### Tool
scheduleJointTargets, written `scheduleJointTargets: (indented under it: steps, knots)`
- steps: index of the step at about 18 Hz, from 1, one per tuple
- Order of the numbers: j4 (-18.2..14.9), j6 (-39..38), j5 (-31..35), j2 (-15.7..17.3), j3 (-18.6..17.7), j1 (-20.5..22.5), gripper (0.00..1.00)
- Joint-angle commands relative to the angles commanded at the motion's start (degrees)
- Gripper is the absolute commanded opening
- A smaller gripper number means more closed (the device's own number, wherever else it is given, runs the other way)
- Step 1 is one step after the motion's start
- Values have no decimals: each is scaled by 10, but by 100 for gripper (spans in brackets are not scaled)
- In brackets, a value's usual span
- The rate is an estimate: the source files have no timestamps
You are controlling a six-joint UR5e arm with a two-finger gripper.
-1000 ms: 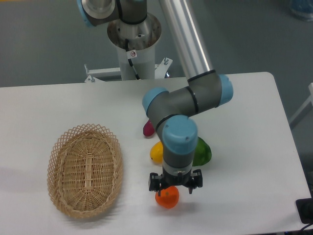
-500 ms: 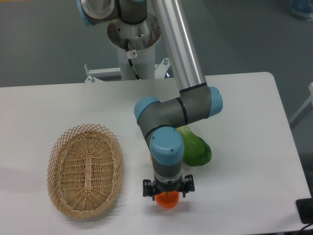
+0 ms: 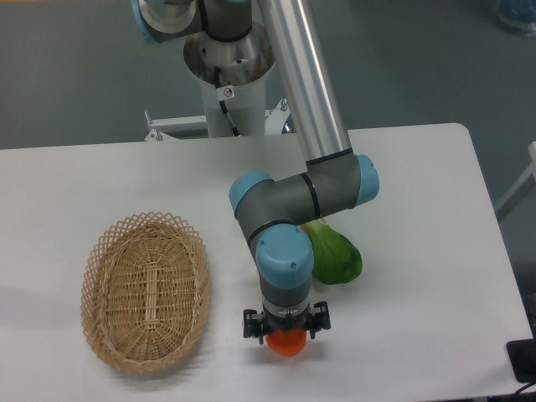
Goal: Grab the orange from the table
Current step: 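Hold the orange closed in the gripper, then lift the orange and carry it up beside the bok choy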
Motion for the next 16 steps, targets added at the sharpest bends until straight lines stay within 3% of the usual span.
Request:
scheduleJointTargets:
  steps: [5,7,11,16]
  knots:
    - [10,1,1,-7,-1,1,96]
    - [11,2,5,-5,-3,1,84]
    - [11,2,8,-3,-4,1,69]
    - [11,12,22,15,2,1,67]
